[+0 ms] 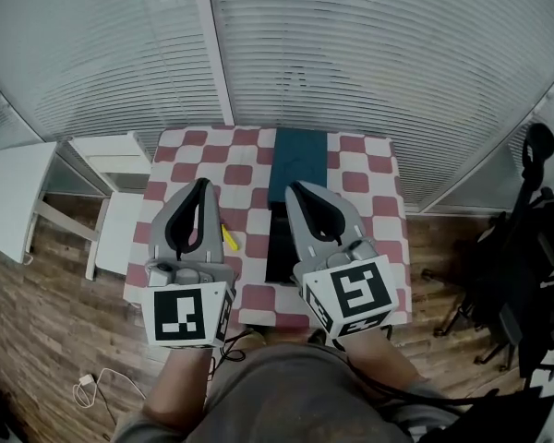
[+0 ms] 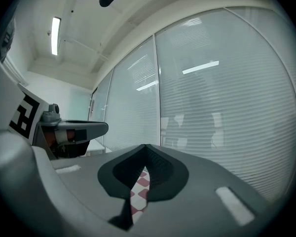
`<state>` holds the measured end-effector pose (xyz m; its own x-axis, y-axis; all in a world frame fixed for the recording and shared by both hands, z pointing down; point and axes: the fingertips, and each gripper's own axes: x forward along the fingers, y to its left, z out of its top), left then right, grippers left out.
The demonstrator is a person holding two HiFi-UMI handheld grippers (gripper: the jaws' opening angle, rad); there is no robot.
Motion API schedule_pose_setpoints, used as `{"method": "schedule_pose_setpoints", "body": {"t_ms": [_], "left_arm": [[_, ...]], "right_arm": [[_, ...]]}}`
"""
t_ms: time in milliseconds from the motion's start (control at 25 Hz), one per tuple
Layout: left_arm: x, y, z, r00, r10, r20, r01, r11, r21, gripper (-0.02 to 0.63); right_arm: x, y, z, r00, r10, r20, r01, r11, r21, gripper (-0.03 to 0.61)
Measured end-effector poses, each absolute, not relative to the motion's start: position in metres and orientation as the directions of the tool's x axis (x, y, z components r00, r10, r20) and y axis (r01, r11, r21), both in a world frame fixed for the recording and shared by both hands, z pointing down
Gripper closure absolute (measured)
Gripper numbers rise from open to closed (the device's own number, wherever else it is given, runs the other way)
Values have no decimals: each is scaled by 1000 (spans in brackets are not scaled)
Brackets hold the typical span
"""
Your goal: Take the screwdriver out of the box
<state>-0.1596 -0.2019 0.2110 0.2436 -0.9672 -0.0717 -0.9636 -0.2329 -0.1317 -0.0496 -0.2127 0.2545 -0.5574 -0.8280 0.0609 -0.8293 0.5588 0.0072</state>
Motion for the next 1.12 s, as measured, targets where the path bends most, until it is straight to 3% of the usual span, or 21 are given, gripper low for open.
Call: {"method": "schedule_pose_setpoints", "body": {"t_ms": [1120], "left_arm": [[-151, -188, 204, 244, -965, -91, -962, -230, -144, 614]], "right_arm": [[-45, -202, 249, -577, -816, 38, -816, 577, 13, 555]]}}
